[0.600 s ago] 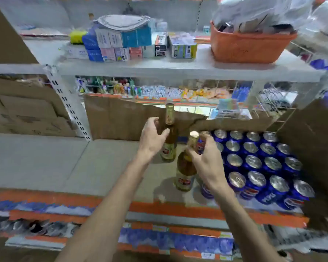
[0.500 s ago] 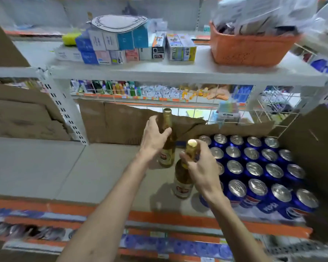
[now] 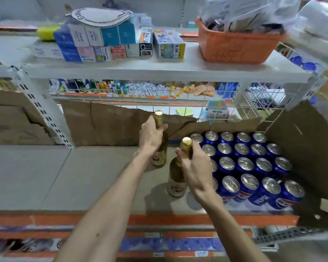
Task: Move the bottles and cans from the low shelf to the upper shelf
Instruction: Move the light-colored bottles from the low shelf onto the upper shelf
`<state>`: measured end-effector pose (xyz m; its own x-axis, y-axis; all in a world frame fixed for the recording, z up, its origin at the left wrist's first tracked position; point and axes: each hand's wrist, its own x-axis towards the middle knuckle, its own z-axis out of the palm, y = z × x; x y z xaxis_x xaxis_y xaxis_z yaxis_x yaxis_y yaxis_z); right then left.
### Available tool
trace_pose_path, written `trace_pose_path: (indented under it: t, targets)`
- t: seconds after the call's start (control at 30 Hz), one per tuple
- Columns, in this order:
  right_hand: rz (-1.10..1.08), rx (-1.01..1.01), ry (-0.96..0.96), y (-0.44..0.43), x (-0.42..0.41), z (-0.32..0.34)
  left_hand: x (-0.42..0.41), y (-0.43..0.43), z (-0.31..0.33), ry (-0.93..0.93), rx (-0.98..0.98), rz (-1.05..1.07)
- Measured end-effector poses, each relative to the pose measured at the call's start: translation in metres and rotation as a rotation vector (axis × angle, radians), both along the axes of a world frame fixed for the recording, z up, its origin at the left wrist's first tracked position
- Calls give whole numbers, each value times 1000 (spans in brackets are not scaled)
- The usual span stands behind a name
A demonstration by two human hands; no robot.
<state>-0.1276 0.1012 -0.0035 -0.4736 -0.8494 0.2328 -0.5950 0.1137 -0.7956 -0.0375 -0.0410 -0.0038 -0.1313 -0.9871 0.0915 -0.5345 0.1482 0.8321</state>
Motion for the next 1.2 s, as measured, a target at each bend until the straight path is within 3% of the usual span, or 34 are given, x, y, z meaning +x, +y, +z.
trace_pose_path:
  t: [0.37, 0.7, 0.97, 1.2]
  targets:
    - [-66, -148, 90, 49, 6, 68, 63, 86, 80, -3, -252, 50]
    - [53, -243, 124, 206, 34, 75, 105, 270, 91, -29, -329, 149]
    - [215, -158, 50, 362, 58, 70, 139, 448, 90, -59, -170, 214]
    - [279, -160, 77, 461, 95, 73, 192, 554, 79, -68, -127, 270]
